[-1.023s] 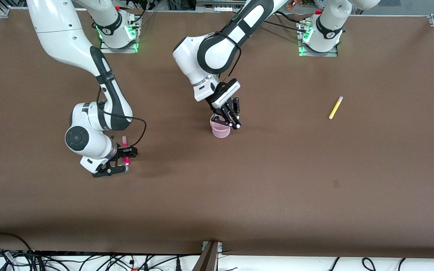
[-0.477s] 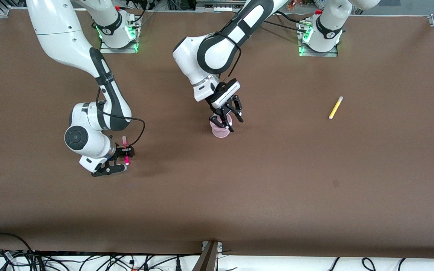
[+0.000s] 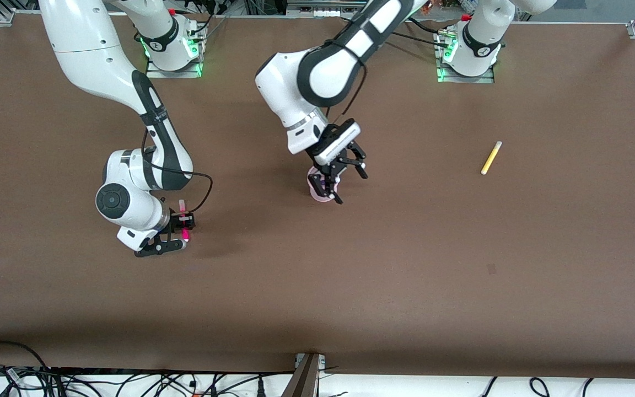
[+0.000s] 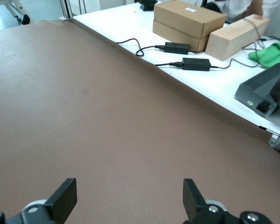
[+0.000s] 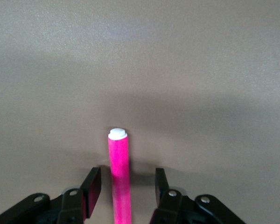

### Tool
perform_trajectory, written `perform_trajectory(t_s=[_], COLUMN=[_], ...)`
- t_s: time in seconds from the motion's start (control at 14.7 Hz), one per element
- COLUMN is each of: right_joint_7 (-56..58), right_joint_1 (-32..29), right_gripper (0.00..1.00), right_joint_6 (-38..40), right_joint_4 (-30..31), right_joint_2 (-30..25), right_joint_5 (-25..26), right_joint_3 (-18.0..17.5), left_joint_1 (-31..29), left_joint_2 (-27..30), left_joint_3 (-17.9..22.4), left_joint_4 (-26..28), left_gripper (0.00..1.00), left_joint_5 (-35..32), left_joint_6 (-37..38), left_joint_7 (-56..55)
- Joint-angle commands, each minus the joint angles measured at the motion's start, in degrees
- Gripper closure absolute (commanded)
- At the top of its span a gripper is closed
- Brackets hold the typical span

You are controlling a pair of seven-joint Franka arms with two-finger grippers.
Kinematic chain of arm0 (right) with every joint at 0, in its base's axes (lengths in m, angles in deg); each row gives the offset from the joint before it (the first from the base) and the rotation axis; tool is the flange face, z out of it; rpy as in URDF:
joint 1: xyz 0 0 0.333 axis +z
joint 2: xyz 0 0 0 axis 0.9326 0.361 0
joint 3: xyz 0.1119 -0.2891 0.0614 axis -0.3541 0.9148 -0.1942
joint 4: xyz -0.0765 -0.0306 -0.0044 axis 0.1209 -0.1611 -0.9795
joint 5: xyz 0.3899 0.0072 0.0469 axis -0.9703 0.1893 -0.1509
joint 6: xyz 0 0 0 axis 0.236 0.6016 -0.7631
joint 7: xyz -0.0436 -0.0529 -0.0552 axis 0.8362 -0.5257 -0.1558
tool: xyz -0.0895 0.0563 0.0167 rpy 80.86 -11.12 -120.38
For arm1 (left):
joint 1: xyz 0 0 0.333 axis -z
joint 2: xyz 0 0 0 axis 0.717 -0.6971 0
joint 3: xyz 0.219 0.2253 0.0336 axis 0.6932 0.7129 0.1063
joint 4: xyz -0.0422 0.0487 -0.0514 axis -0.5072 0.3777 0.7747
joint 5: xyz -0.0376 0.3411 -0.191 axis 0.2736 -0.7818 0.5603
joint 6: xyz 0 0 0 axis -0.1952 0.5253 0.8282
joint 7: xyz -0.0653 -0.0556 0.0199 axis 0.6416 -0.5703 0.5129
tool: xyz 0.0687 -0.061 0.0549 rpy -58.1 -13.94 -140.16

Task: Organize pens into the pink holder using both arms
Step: 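Lift the pink marker with the right gripper while the left gripper withdraws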

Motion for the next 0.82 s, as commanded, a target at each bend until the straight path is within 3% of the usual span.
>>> perform_trajectory(t_s=[0.0, 0.48, 0.75], right_joint_7=[1.4, 1.48, 3.59], right_joint_1=[-0.19, -0.11, 0.86], right_gripper=[0.55, 1.0, 1.0], right_joint_6=[-1.28, -1.19, 0.12], right_joint_4=[0.88, 0.8, -1.4], right_joint_2=[-0.21, -0.65, -3.63], right_joint_5=[-1.48, -2.27, -2.0], right_joint_3=[-0.17, -0.34, -0.43], left_joint_1=[-7.06, -24.55, -33.95], left_joint_2=[7.07, 15.78, 18.16], left_joint_3=[-0.84, -1.02, -1.02], left_joint_4=[0.9, -2.18, -1.22], left_gripper=[0.0, 0.0, 0.0], left_joint_5=[8.42, 28.29, 37.44], left_joint_6=[0.1, -1.39, -0.96], left_joint_7=[13.94, 46.37, 66.93])
